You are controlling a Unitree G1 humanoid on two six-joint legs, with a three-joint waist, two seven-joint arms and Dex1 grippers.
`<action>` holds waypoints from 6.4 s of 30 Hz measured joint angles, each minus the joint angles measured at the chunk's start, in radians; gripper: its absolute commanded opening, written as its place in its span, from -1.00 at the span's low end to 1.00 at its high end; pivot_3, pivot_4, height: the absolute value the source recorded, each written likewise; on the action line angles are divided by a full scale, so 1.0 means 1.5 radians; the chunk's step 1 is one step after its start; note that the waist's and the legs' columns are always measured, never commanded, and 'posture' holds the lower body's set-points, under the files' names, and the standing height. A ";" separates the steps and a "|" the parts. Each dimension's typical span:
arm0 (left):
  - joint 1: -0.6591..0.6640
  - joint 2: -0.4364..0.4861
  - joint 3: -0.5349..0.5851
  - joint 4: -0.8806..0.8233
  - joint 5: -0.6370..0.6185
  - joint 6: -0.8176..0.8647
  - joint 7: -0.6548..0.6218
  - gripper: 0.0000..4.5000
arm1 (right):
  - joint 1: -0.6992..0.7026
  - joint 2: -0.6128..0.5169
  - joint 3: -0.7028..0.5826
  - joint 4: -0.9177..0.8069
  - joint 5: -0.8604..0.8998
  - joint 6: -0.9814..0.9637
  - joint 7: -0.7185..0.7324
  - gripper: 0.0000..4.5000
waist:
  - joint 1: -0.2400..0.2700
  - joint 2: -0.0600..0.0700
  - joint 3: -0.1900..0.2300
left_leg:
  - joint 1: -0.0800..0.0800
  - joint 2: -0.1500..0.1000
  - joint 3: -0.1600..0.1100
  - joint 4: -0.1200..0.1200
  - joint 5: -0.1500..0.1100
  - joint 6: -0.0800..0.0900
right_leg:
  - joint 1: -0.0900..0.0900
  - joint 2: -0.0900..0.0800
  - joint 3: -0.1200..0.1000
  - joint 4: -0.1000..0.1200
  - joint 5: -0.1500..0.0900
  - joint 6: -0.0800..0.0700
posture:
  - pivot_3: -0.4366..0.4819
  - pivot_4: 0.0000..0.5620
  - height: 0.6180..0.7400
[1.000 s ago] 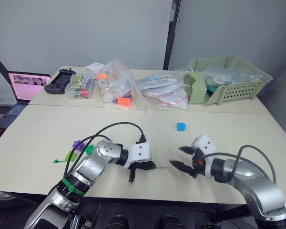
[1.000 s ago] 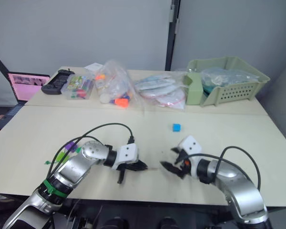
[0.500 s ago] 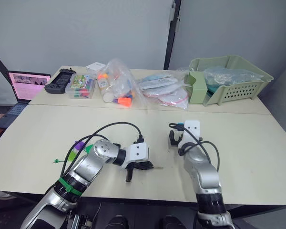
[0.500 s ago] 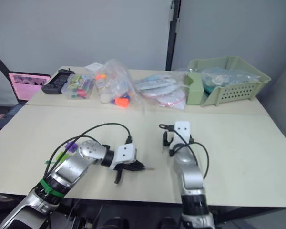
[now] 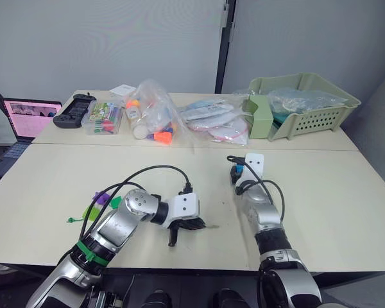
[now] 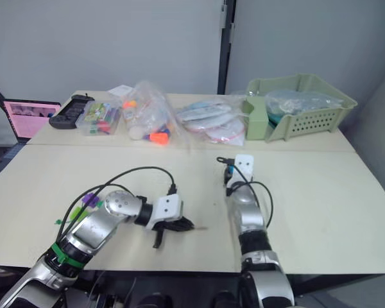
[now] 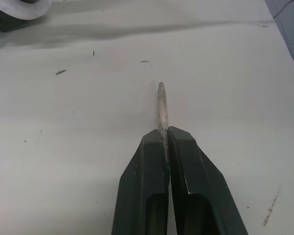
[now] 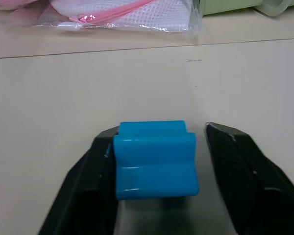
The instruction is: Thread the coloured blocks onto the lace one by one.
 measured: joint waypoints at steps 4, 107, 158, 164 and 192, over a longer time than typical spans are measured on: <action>0.000 0.001 0.000 0.000 0.000 0.000 0.001 -1.00 | 0.036 0.013 0.003 -0.050 0.004 -0.001 0.016 -0.46 | 0.000 0.000 0.000 | 0.000 0.000 0.000 0.000 0.000 0.000 | 0.000 0.000 0.000 0.000 0.000 0.000 | -0.05 -0.47 1.00; -0.140 -0.029 -0.144 -0.165 -0.002 0.422 0.107 -1.00 | 0.209 -0.508 0.309 -0.513 0.030 0.147 0.866 -0.40 | 0.017 -0.001 0.000 | 0.003 0.001 0.003 -0.004 0.001 0.000 | 0.003 0.002 0.000 -0.008 0.000 0.000 | -0.05 -0.47 1.00; -0.178 -0.003 -0.148 -0.183 -0.039 0.438 0.113 -1.00 | 0.211 -0.511 0.316 -0.524 0.021 0.159 0.865 -0.40 | 0.019 -0.001 0.000 | 0.003 0.001 0.003 -0.004 0.001 0.000 | 0.004 0.002 0.000 -0.008 0.000 0.000 | -0.05 -0.47 1.00; -0.178 0.005 -0.148 -0.198 -0.059 0.458 0.114 -1.00 | 0.209 -0.511 0.316 -0.523 0.018 0.159 0.864 -0.40 | 0.019 -0.001 0.000 | 0.003 0.001 0.003 -0.004 0.001 0.000 | 0.004 0.002 0.000 -0.008 0.000 0.000 | -0.05 -0.47 1.00; -0.137 -0.070 -0.123 -0.139 -0.081 0.431 0.160 -1.00 | 0.214 -0.516 0.311 -0.528 0.018 0.183 0.866 -0.40 | 0.024 -0.001 0.000 | 0.007 0.000 0.003 -0.003 0.001 0.000 | 0.010 0.001 -0.001 -0.010 0.000 0.000 | -0.05 -0.47 1.00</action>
